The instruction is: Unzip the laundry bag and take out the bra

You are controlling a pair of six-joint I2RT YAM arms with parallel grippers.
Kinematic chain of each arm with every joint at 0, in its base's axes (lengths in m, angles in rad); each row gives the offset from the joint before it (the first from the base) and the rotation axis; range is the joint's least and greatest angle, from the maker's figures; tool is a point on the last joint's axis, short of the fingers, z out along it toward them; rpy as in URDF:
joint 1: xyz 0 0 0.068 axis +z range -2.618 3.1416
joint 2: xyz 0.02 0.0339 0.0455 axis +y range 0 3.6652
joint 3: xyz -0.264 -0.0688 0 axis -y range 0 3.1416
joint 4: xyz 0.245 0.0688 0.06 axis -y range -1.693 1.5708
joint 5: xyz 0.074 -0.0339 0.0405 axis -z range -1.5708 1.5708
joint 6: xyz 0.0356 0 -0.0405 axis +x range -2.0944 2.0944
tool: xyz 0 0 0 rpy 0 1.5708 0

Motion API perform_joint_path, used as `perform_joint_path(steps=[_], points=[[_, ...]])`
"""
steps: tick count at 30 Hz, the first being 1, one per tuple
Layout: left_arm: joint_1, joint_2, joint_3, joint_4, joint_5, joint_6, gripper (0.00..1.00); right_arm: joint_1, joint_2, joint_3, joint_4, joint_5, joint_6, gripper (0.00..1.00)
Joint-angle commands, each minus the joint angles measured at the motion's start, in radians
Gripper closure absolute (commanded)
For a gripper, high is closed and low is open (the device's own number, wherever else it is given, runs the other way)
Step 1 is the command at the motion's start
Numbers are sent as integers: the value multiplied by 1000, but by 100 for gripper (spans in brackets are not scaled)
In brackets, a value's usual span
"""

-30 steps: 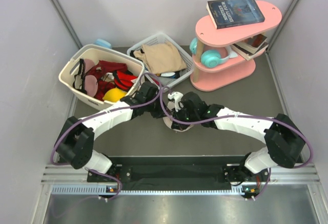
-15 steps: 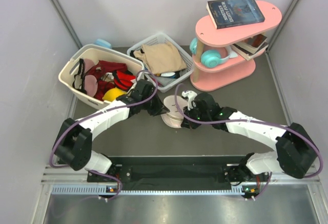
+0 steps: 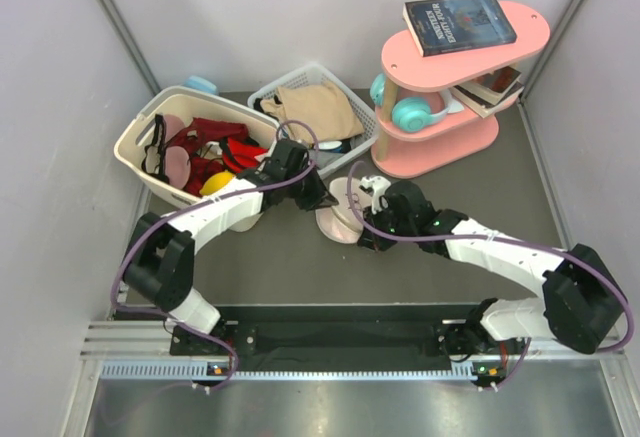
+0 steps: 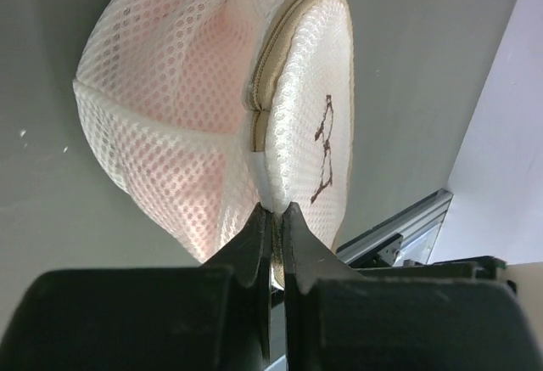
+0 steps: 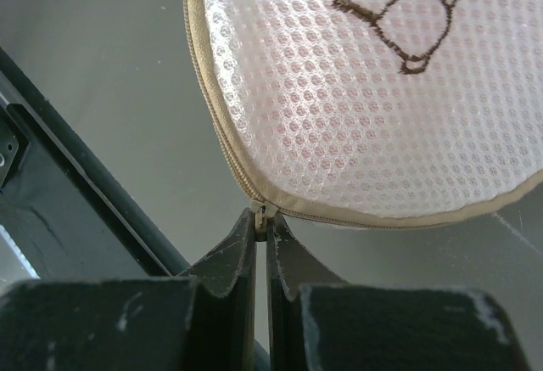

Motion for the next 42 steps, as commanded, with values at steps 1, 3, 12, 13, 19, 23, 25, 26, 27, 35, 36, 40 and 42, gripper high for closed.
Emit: perform_joint_path(steps=[1,3,12,13,19,23,25,26,27,35,36,40,42], points=[[9,36,96,2,1,51,94,5,27,70,23,-28,-9,100],[7,36,99,-14,1,54,72,17,51,88,23,-35,-11,100],[7,-137,-51,-62,-20,-12,26,39,133,154,40,-66,-20,100],[7,-152,-65,-58,-16,-24,25,41,142,165,40,-69,-23,100],[1,-203,-128,2,-5,-98,23,65,215,231,39,-101,-34,100],[0,-171,-114,10,17,-101,23,88,243,266,26,-109,-45,100],[-5,-149,-105,10,20,-100,23,96,252,274,22,-109,-49,100],[-7,-140,-105,10,20,-98,23,100,257,276,20,-109,-49,100],[-8,-128,-103,12,23,-100,23,102,257,277,16,-107,-52,100],[-19,-88,-86,35,41,-103,57,105,254,276,-1,-89,-62,100],[-19,-83,-86,35,44,-101,61,105,252,276,-3,-89,-62,100],[-19,-77,-86,35,44,-103,82,105,246,263,-6,-81,-62,100],[-19,-80,-92,35,41,-103,93,103,240,251,-3,-77,-57,100]])
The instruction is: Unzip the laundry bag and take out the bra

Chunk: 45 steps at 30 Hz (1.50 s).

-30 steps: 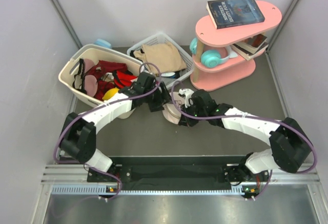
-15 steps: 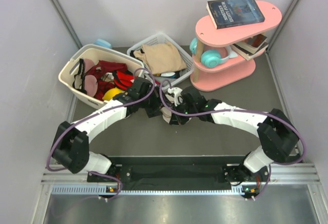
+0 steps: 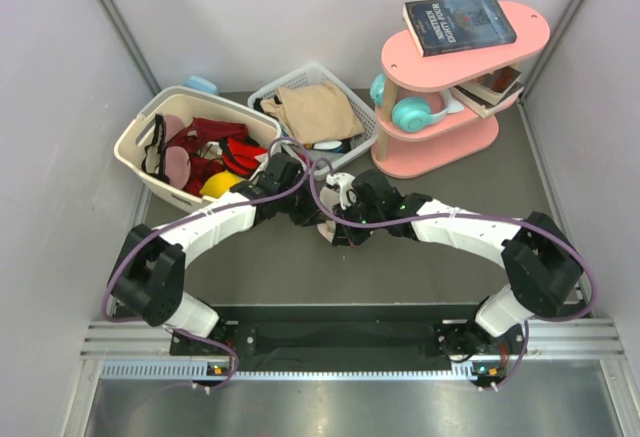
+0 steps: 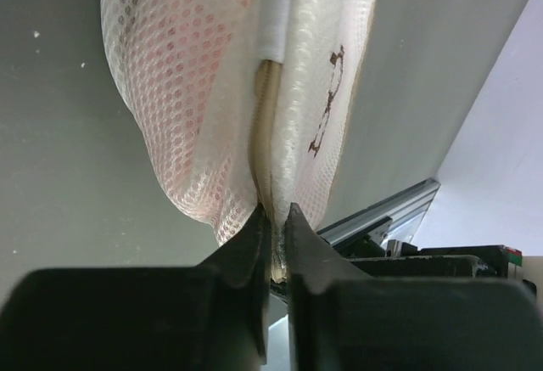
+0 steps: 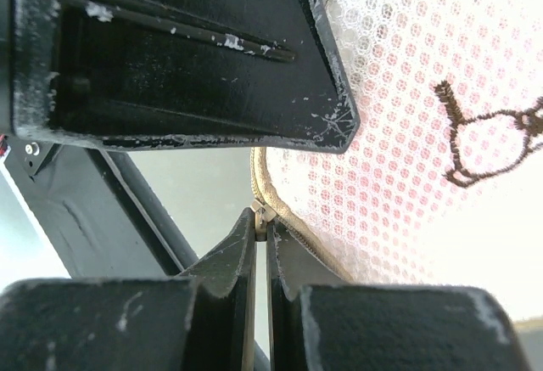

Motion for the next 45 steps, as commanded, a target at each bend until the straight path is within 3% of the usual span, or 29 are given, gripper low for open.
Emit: perform_joint_path(steps=[1,2,45], points=[[-5,-4,23,43,11,-5,96,16,-19,16,31,6,-12,100],[-5,-6,17,46,11,-6,100,16,-24,9,33,9,-10,100],[7,-112,-17,-14,-30,66,100,-105,-122,-131,54,58,11,100]])
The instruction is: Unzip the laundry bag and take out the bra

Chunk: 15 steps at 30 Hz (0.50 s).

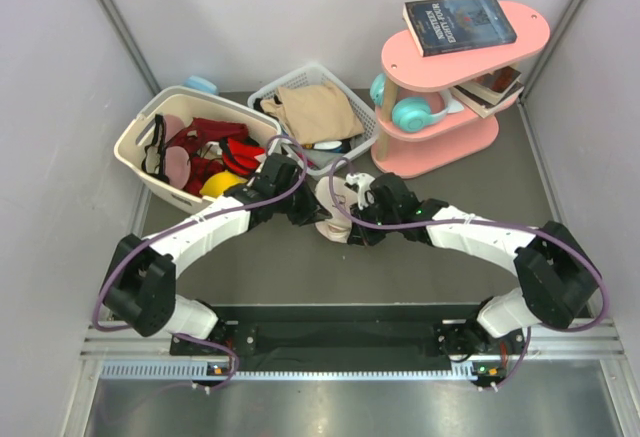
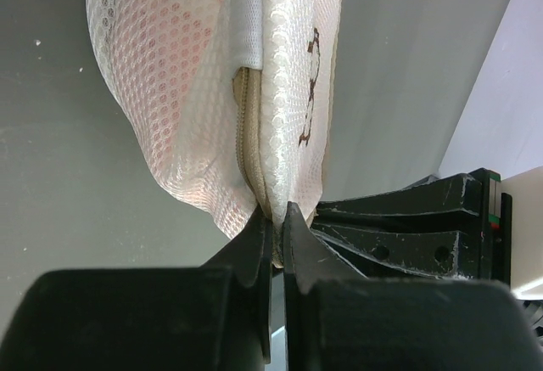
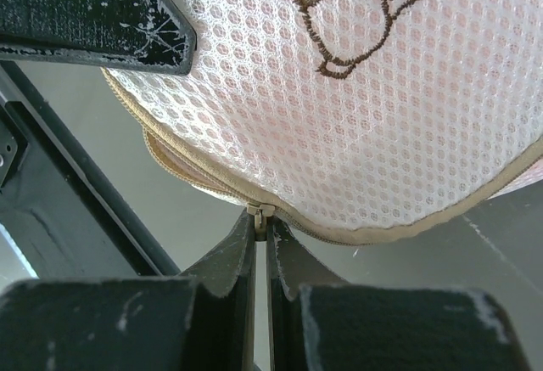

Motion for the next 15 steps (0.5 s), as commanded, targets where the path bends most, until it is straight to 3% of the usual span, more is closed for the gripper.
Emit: perform_joint_path(steps=[1,15], points=[[8,-47,0,-22,-12,34,100,-23,-35,-6,16,27,1,100],[37,-58,0,-74,-26,79,100,-48,-44,-24,21,25,4,100]])
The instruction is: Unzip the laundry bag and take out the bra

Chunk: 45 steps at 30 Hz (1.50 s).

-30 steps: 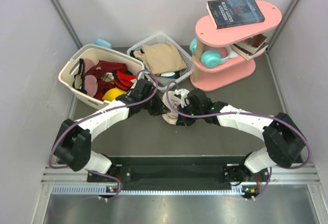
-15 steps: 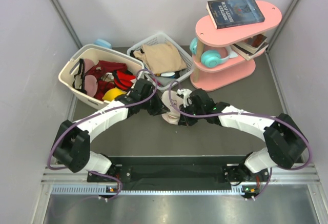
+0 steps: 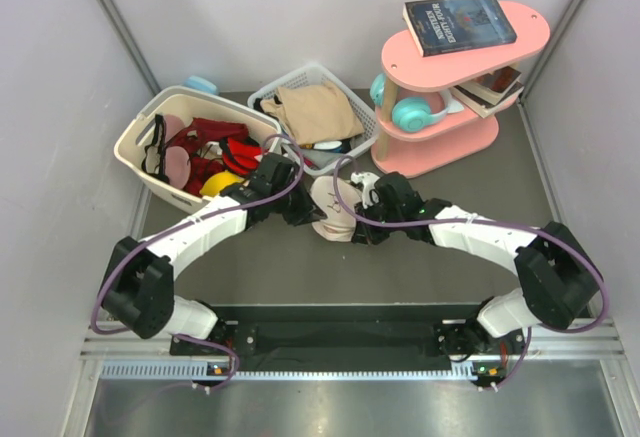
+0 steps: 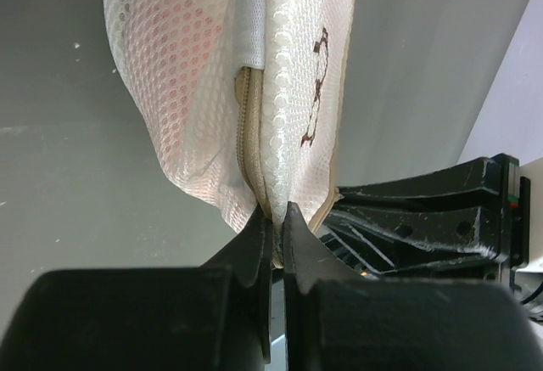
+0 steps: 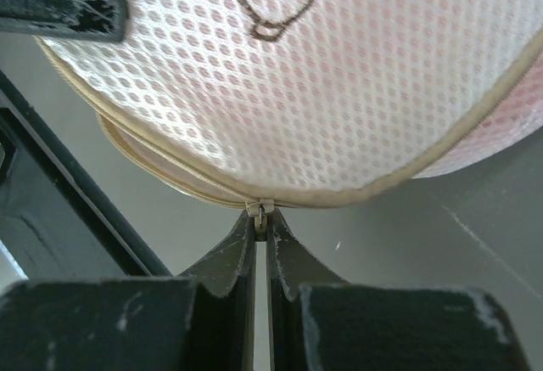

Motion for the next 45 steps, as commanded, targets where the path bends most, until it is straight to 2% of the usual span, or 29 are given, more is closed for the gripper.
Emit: perform_joint_path(steps=[1,9,18,28,31,32,35,39,45], points=[[16,-43,0,-43,-12,44,100,-22,-39,-11,18,24,5,100],[47,-40,12,-85,-31,86,100,-35,-37,-11,17,23,4,100],[70,0,92,-175,-87,176,100,-59,-51,-25,17,23,1,100],[102,109,212,-231,-126,271,99,-58,-55,27,-51,23,-16,100],[102,123,258,-266,-130,279,68,-52,-72,36,-54,17,-10,100],[102,117,259,-267,-129,279,43,-52,-72,35,-52,14,-8,100],[102,75,249,-267,-129,259,25,-46,-68,35,-48,3,-2,100],[101,-15,157,-240,-89,209,20,-32,-42,49,-48,-13,2,100],[90,-109,5,-136,11,77,19,13,-3,81,-31,-19,7,100]])
